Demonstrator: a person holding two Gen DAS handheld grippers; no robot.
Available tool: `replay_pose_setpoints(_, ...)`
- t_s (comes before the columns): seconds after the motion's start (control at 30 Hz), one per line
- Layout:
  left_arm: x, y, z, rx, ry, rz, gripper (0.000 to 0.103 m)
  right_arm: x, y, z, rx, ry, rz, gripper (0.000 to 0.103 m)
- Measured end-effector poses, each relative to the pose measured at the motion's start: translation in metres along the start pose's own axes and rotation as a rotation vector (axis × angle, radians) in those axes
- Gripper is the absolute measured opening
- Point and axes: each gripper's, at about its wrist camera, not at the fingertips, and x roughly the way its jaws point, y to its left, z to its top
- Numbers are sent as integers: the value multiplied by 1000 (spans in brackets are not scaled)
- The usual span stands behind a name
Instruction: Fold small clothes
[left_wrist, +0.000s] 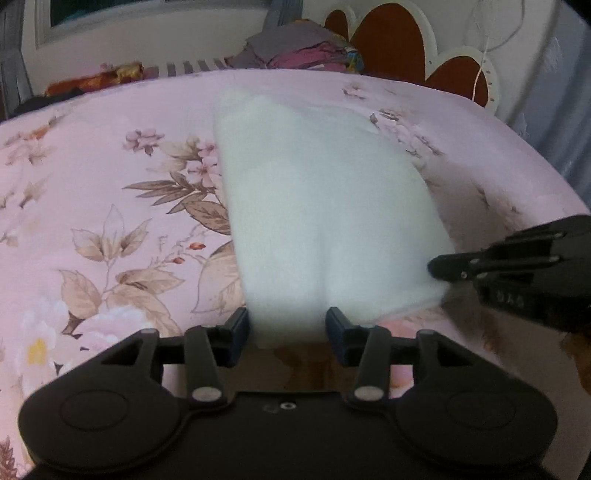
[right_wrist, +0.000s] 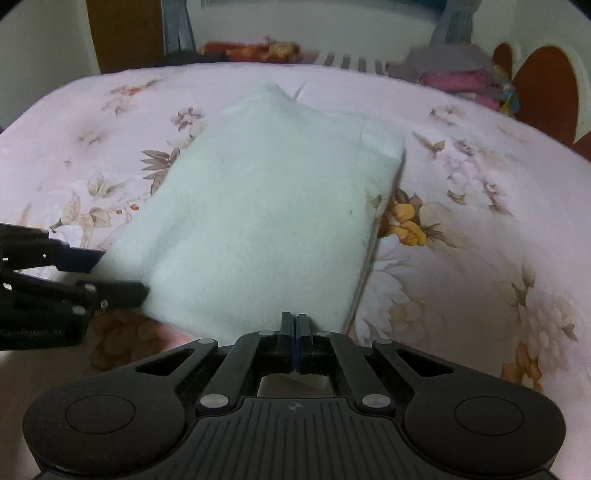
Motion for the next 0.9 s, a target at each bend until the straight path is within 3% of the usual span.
replay_pose_setpoints(0.2,-16,-6,6,9,-51,41,45,-23,3,3,43,-59,46,0)
replay_pose_setpoints(0.3,-2,-7,0,19,10,46,45,-7,4,-4,39,3,20,0)
replay_pose_setpoints(0.37,-5,-4,2,-6,5,39,44,-6,1,-9,47,-19,25,0)
replay_pose_setpoints(0.47,-17,-8,10,27,-36,71,42,-17,-2,0,71,-58,43,0)
replay_pose_setpoints(0.63,-26,-10,32,14,-86,55,45,-25,-21,24,150,-141,47,0)
replay_pose_setpoints(0.9,12,-9,69,9,-93,106,47,-11,-38,68,163,-219,36,0)
